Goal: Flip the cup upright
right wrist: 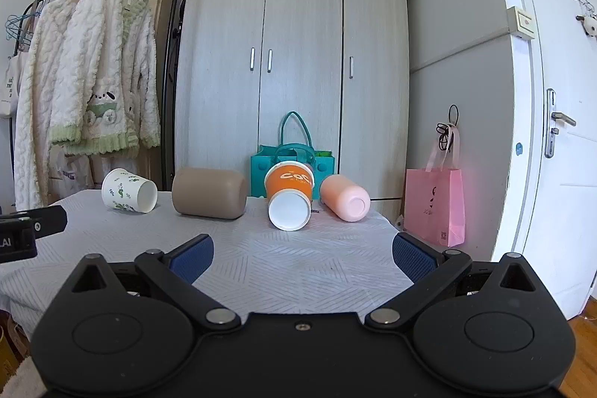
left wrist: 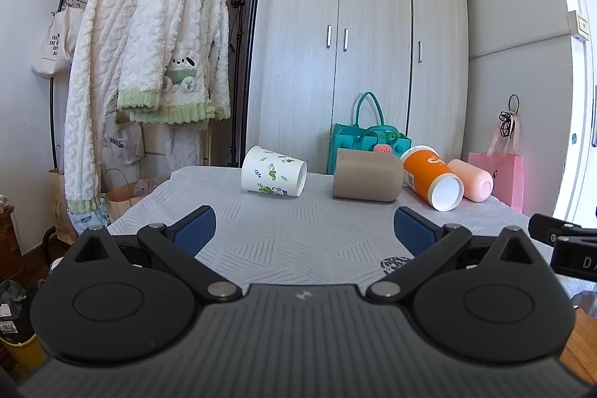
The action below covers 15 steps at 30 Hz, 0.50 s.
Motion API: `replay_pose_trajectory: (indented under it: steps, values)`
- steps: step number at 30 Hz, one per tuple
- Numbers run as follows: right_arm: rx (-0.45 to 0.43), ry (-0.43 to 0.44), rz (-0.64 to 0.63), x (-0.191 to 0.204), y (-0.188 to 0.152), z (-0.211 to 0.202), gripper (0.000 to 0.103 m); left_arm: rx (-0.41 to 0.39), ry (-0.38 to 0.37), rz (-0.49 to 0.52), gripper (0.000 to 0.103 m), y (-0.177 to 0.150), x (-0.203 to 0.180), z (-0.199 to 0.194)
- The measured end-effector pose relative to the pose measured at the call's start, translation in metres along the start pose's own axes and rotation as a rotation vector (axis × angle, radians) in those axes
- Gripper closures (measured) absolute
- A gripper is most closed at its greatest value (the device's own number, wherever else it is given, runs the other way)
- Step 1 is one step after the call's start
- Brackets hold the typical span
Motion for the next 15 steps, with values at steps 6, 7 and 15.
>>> replay_pose_trajectory:
  steps: [6, 7, 15]
  values:
    - [0.006, 0.018, 0.029, -0.0016, 0.0017, -0.0031, 0.000, 0.006, 0.001, 0.002, 0.000, -0.0019, 0.0010, -0.0009]
    - [0.011, 0.013, 0.021, -0.0009, 0.0019, -0.0031, 0.000, 0.009, 0.000, 0.004, 0.000, -0.0023, 0.0009, -0.0013]
    - [0.027, 0.021, 0.002, 0.0004, 0.0026, 0.0000, 0.000, 0.040, -0.005, 0.008, 0.000, -0.0033, -0.0007, 0.0017]
Point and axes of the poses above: each gripper's, at about its wrist camera, not at the fingertips, and z roughly the way its jaws point, x to its left, y to its top, the point moved 7 cm from there along z, roughly the way its jaws point, and after that the axes turned 6 degrees about z, right-handed, at the moved point
